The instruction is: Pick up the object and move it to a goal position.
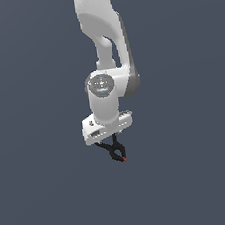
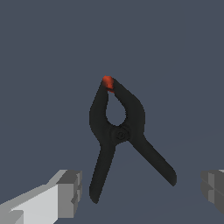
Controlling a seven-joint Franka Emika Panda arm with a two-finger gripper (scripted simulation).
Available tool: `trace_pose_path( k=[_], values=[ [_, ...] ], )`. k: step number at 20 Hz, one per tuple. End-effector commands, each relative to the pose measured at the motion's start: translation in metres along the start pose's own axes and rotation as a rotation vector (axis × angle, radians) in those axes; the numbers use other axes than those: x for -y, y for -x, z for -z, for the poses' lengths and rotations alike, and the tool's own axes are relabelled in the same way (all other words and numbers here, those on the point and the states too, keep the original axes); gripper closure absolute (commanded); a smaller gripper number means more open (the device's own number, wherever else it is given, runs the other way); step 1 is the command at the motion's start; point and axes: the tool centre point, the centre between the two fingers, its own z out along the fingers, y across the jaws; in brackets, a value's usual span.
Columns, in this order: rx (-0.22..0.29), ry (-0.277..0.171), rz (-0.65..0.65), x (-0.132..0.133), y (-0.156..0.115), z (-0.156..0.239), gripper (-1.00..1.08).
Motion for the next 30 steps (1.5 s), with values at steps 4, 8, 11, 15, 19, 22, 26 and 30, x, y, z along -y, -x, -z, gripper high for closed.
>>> trace_pose_path(
  k=[4, 8, 11, 15, 19, 22, 26, 30],
  values=[
    [-0.003, -0.01, 0.121, 0.003, -0.008, -0.022, -0.92],
    [-0.006, -0.016, 0.178, 0.005, -0.012, -0.032, -0.92],
    [-0.007, -0.019, 0.206, 0.006, -0.013, -0.038, -0.92],
    [-0.008, -0.021, 0.223, 0.006, -0.014, -0.041, -0.92],
    [-0.008, -0.021, 0.219, 0.006, -0.014, -0.042, -0.92],
    [-0.008, -0.021, 0.22, 0.006, -0.014, -0.05, -0.92],
    [-0.008, -0.021, 0.222, 0.007, -0.014, -0.069, -0.92],
    [-0.008, -0.021, 0.223, 0.008, -0.013, -0.086, -0.92]
  ],
)
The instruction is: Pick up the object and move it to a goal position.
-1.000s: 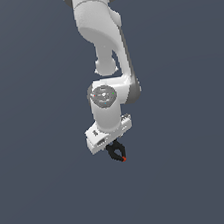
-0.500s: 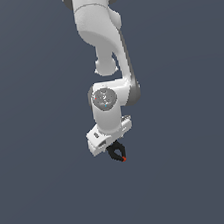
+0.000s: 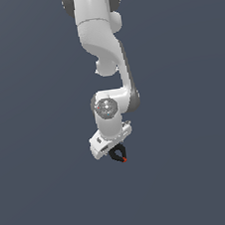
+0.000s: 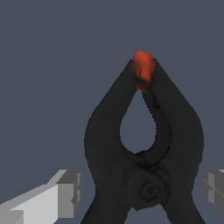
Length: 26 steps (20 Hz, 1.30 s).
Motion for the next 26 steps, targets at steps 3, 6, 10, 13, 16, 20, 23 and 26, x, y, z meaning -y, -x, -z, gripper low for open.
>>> trace_pose_path(
  k=[3, 6, 10, 13, 16, 20, 23, 26],
  values=[
    [-0.001, 0.0, 0.001, 0.0, -0.001, -0.01, -0.92],
    [-0.001, 0.0, 0.001, -0.001, -0.001, -0.01, 1.08],
    [-0.001, 0.0, 0.001, -0.001, -0.001, -0.01, 1.08],
    [-0.001, 0.0, 0.001, -0.001, -0.001, -0.01, 1.08],
    [0.0, 0.001, 0.0, -0.002, -0.001, -0.01, 1.08],
    [0.0, 0.001, 0.0, -0.008, 0.002, -0.005, 1.08],
    [0.0, 0.001, 0.0, -0.02, 0.006, 0.005, 1.08],
    [-0.001, 0.0, 0.0, -0.038, 0.013, 0.019, 1.08]
  ],
)
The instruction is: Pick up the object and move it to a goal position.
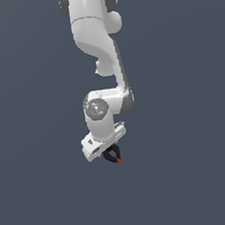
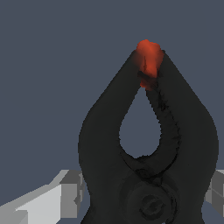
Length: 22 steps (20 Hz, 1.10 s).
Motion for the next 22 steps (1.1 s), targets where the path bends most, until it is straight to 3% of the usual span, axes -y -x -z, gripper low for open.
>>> trace_pose_path(
  k=[1, 15, 22],
  values=[
    [-0.002, 0.002, -0.001, -0.017, 0.006, 0.015, 1.08],
    [-0.003, 0.002, -0.001, -0.131, 0.044, 0.104, 1.08],
    [-0.003, 0.002, 0.0, -0.166, 0.054, 0.131, 1.08]
  ],
)
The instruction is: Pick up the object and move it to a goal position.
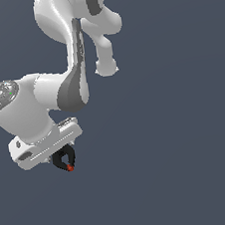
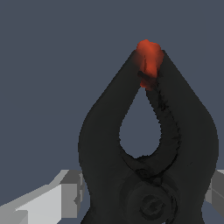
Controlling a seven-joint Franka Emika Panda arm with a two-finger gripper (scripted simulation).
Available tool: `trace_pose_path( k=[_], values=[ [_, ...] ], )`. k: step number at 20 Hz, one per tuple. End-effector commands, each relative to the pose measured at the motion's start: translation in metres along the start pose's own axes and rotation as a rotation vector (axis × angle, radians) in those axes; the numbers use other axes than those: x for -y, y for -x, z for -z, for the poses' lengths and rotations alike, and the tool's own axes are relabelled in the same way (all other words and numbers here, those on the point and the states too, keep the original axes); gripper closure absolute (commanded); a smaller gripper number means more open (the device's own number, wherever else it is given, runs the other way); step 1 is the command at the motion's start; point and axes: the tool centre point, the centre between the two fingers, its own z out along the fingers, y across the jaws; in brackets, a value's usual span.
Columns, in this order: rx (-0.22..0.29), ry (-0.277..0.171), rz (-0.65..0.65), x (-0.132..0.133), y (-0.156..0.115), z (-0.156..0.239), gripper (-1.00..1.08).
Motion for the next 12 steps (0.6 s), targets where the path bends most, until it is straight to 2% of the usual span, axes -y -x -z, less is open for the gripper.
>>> trace_pose_path(
  k=[1, 12],
  values=[
    [-0.001, 0.001, 0.002, -0.009, 0.002, 0.008, 1.08],
    [-0.001, 0.001, 0.001, -0.024, 0.005, 0.018, 1.08]
  ],
)
